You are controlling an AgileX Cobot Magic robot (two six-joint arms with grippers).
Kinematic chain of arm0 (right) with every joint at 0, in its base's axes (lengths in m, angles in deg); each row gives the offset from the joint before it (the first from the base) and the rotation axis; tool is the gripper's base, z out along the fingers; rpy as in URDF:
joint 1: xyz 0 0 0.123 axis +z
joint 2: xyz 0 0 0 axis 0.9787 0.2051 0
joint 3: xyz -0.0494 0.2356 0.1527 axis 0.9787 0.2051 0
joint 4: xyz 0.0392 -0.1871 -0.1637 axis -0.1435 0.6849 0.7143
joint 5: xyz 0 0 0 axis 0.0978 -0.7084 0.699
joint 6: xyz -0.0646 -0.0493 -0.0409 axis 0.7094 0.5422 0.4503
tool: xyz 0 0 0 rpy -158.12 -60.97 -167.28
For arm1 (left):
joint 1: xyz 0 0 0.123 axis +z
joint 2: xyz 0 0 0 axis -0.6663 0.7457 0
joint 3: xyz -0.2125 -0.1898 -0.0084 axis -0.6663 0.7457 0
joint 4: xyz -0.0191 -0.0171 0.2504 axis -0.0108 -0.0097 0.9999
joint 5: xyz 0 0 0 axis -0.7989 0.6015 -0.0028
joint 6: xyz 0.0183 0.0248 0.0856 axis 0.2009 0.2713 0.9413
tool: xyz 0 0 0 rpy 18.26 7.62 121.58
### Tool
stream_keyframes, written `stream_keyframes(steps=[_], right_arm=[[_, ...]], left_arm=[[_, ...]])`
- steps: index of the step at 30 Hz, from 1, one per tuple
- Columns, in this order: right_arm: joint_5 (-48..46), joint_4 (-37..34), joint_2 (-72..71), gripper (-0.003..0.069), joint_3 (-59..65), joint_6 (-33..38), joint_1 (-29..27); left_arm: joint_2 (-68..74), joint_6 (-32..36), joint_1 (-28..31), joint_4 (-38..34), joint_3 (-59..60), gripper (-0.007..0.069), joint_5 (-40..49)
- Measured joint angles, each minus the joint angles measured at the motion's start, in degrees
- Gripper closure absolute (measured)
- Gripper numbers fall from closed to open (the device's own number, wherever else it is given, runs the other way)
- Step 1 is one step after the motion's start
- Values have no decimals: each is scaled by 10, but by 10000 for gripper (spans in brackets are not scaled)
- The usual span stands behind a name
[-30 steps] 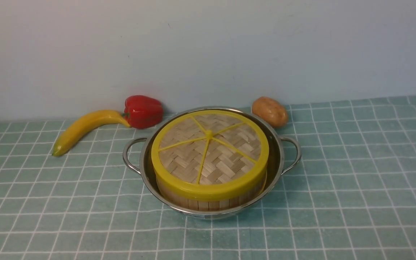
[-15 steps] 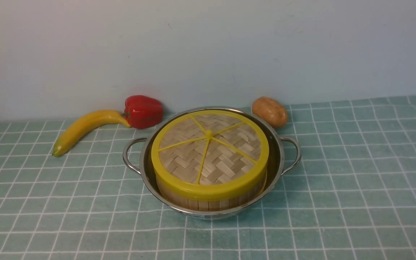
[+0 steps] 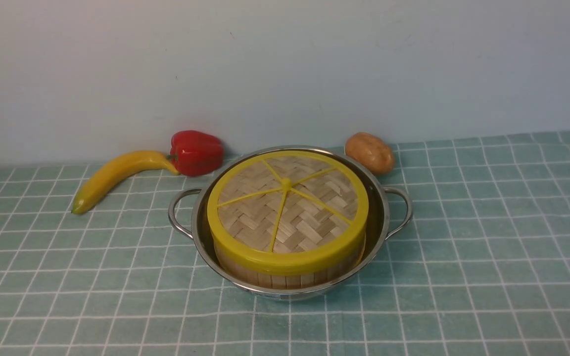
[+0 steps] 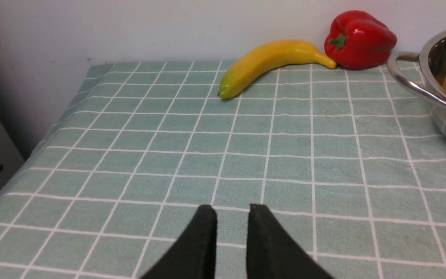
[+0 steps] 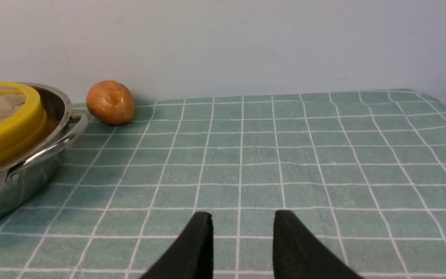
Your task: Place the steamer in the pot on the blue tablecloth, and put the lid on the steamer.
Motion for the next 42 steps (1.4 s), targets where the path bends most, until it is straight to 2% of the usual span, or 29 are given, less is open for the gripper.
stream_keyframes(steps=[42], right_arm=[[1,0,0,417,0,0,0]], left_arm=[[0,1,0,0,0,434,0]])
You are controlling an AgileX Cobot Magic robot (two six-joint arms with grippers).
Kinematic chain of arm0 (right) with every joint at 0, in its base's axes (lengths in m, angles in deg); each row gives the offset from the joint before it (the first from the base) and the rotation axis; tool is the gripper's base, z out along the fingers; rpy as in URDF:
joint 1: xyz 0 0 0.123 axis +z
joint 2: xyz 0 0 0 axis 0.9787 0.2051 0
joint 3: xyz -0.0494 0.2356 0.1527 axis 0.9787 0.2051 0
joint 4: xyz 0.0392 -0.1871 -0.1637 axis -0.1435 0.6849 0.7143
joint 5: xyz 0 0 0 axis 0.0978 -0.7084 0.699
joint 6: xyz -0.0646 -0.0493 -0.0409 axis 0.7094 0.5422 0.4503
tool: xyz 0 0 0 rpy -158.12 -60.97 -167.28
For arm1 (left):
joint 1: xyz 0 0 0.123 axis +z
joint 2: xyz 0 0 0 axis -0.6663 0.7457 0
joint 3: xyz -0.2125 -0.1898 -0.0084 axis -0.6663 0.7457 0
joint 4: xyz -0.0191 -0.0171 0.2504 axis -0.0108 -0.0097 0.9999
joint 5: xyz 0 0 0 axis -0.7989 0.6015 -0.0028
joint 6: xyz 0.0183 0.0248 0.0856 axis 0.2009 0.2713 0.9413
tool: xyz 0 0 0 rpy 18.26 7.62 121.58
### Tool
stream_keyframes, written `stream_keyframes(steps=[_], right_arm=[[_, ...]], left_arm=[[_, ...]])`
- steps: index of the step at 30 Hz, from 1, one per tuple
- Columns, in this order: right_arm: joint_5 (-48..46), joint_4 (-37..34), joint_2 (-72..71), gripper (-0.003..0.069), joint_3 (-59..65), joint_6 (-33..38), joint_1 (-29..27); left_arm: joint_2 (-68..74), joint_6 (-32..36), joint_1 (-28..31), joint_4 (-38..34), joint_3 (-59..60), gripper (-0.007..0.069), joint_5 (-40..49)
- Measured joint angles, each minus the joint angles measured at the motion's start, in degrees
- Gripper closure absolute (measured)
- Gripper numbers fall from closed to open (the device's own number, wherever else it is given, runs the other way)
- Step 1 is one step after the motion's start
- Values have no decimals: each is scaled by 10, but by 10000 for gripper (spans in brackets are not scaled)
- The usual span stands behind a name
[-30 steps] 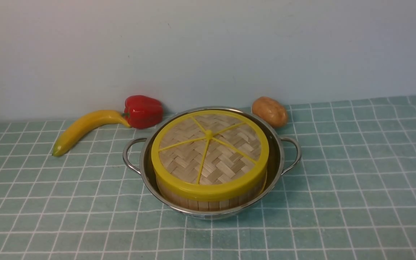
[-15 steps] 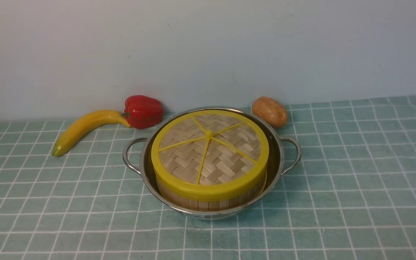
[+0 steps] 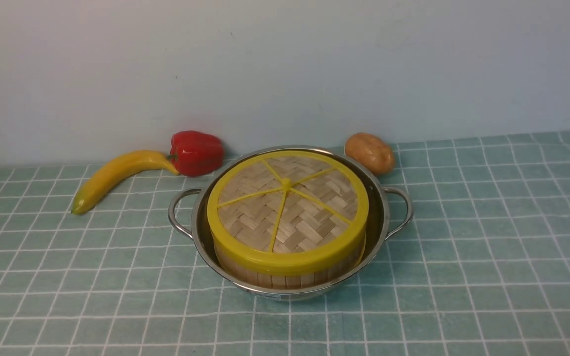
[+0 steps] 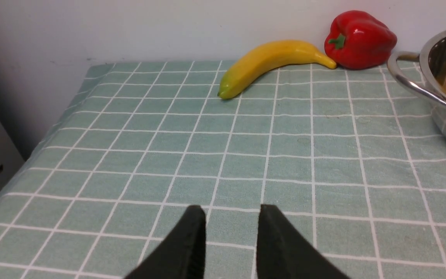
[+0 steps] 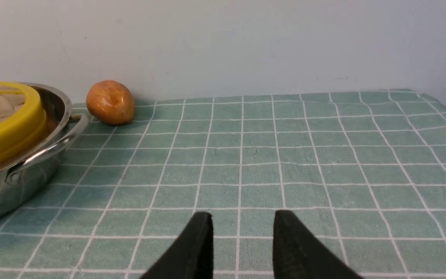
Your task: Place the steamer in the pot on the blue tablecloth, and put the lid on the steamer.
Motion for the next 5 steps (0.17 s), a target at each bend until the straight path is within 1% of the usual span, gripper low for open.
stream_keyframes(steps=[5], right_arm=[[0,0,0,417,0,0,0]], left_arm=[[0,0,0,0,0,433,0]])
